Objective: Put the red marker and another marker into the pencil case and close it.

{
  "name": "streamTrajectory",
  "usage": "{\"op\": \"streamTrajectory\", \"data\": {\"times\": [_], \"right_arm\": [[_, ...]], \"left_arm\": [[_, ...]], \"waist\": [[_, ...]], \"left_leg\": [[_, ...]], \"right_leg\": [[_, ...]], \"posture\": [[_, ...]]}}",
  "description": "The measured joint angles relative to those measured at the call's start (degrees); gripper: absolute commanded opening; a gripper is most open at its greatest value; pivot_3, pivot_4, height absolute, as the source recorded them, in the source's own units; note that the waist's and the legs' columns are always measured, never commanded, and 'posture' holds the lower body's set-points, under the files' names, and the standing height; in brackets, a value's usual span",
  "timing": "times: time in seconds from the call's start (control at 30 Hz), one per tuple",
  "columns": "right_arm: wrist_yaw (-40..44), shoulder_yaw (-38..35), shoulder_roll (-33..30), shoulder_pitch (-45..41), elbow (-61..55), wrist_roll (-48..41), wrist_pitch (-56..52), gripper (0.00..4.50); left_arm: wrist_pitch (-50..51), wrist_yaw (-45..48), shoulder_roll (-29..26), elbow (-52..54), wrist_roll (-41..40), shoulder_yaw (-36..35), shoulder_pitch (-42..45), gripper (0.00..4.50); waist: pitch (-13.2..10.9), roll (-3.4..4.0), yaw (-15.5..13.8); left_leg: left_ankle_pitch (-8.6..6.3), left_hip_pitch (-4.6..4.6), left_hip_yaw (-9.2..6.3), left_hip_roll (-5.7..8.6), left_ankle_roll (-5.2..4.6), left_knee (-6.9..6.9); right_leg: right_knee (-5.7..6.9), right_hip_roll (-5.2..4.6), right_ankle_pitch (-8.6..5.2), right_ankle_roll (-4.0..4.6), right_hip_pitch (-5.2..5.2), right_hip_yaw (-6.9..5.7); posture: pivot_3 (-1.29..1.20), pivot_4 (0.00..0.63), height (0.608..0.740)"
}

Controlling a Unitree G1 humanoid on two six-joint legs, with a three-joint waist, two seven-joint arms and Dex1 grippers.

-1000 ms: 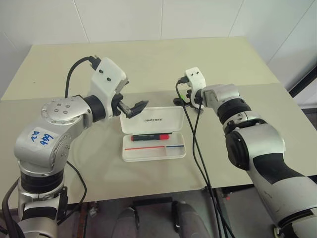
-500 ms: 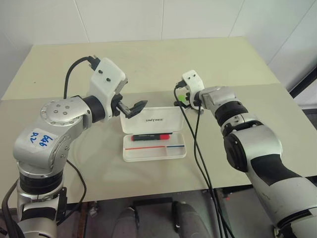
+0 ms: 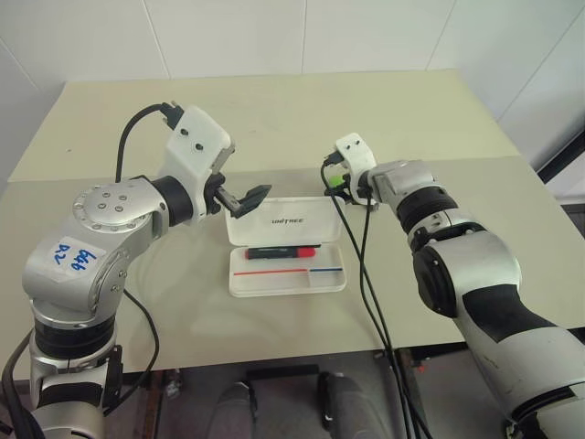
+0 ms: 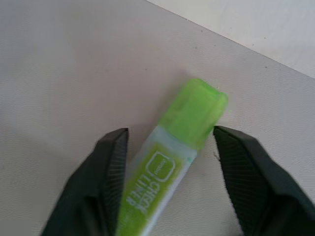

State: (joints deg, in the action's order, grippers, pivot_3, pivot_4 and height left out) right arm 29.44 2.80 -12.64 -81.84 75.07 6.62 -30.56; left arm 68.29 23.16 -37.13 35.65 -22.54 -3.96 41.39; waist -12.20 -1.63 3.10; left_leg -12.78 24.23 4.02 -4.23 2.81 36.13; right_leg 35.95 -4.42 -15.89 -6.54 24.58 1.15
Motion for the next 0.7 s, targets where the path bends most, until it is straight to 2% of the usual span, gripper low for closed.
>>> {"op": "streamTrajectory", "data": {"times": [0.07,0.5,0.7], "right_arm": [[0.0,-0.1,0.0,0.2,0.2,0.1,-0.1,1.11],[0.3,-0.5,-0.5,0.3,0.4,0.1,0.5,1.08],[2.6,-0.7,-4.9,0.0,0.8,0.2,0.7,1.08]], "left_arm": [[0.0,0.0,0.0,0.0,0.0,0.0,0.0,4.50],[-0.2,0.3,0.0,0.0,-0.1,0.0,0.0,4.50],[-0.9,1.7,-0.6,-0.1,-1.2,-0.2,0.0,4.50]], "waist": [[0.0,0.00,0.0],[0.0,0.00,-0.1],[0.0,0.00,0.0]], "left_leg": [[0.00,-0.01,-0.01,0.00,-0.01,-0.01],[0.00,-0.02,-0.02,0.01,-0.03,0.00],[0.01,0.01,-0.01,0.01,0.00,-0.09]], "right_leg": [[0.01,0.00,0.00,0.00,0.01,-0.01],[0.01,0.00,0.00,0.00,0.00,-0.01],[-0.01,0.00,0.00,0.00,0.02,-0.01]], "posture": [[0.00,0.150,0.740],[0.00,0.150,0.740],[0.00,0.150,0.740]]}}
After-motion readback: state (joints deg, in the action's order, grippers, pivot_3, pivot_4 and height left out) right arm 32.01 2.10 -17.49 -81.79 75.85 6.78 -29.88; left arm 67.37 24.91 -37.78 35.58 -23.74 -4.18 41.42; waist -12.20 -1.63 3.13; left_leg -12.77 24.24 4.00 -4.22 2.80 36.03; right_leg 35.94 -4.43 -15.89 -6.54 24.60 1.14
